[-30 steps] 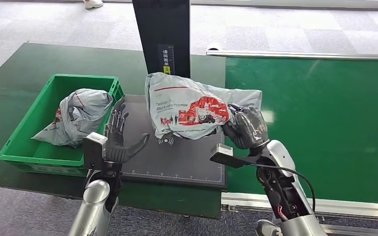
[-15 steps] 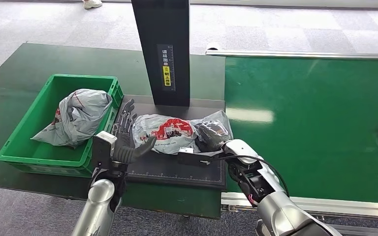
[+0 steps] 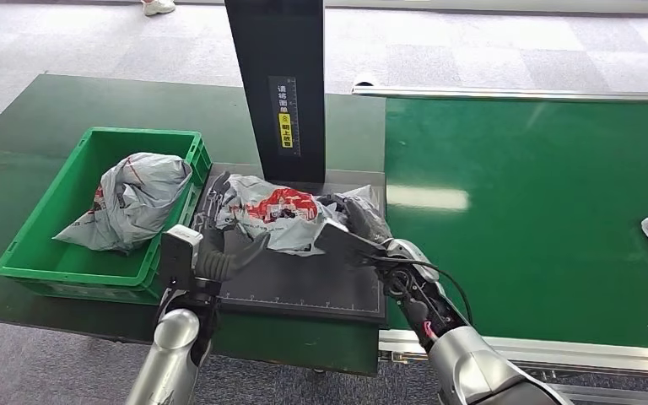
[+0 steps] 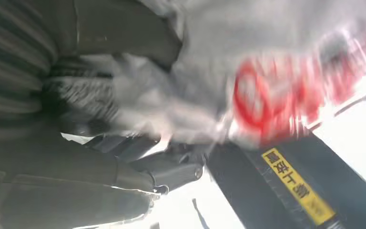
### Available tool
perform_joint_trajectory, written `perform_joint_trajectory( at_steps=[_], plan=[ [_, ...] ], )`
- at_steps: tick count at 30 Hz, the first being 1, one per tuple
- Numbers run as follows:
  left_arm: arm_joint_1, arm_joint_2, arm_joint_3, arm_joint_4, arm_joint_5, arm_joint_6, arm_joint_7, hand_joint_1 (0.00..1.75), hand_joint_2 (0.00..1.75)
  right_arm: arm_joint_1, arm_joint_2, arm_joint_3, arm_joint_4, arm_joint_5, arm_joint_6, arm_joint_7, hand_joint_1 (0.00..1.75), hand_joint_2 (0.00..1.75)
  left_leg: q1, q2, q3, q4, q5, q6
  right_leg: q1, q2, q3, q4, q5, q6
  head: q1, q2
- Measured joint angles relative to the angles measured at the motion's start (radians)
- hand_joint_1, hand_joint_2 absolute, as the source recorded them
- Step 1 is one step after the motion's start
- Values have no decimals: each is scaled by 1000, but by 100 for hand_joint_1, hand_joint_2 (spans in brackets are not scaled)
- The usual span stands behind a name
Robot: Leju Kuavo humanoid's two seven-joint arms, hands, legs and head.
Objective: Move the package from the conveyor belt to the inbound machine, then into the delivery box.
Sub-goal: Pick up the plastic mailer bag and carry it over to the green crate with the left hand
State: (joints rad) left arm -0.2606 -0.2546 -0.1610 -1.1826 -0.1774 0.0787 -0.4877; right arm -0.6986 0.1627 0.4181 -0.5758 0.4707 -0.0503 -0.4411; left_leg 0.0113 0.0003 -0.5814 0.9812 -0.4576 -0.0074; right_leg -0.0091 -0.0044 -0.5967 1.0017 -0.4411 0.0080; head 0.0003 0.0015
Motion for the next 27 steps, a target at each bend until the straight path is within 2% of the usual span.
perform_joint_trajectory(
  at_steps=[2,4,6,8,22,25,26,27],
  plan=[
    [-7,-2,-9,7,4,1,1,0,175,14,14,-77,4,-169,147,-5,0,175,0,0,0,0,0,0,0,0,0,0,0,0,0,0],
    [-16,-3,-17,18,9,0,0,0,175,18,21,-140,20,-295,275,37,0,175,0,0,0,0,0,0,0,0,0,0,0,0,0,0],
    [-27,-3,-23,34,14,-2,-4,0,175,18,24,-193,44,-386,381,98,0,175,0,0,0,0,0,0,0,0,0,0,0,0,0,0],
    [-39,-3,-28,52,18,-6,-8,0,175,17,25,-222,66,-419,444,137,0,175,0,0,0,0,0,0,0,0,0,0,0,0,0,0],
    [-69,-3,-35,104,21,-8,-13,0,175,-4,29,-248,121,-417,473,163,0,175,0,0,0,0,0,0,0,0,1,0,0,0,0,0],
    [-69,-3,-34,105,24,-3,-15,0,175,-7,30,-248,124,-448,506,170,0,44,0,0,0,0,0,0,0,0,1,0,0,0,0,0],
    [-69,-3,-34,105,25,0,-16,0,175,-7,30,-248,124,-468,524,171,0,44,0,0,0,0,0,0,0,0,1,0,0,0,0,0],
    [-69,-3,-33,106,25,4,-17,0,175,-7,30,-248,125,-493,544,170,0,87,0,0,0,0,0,0,0,0,1,0,0,0,0,0]
  ],
)
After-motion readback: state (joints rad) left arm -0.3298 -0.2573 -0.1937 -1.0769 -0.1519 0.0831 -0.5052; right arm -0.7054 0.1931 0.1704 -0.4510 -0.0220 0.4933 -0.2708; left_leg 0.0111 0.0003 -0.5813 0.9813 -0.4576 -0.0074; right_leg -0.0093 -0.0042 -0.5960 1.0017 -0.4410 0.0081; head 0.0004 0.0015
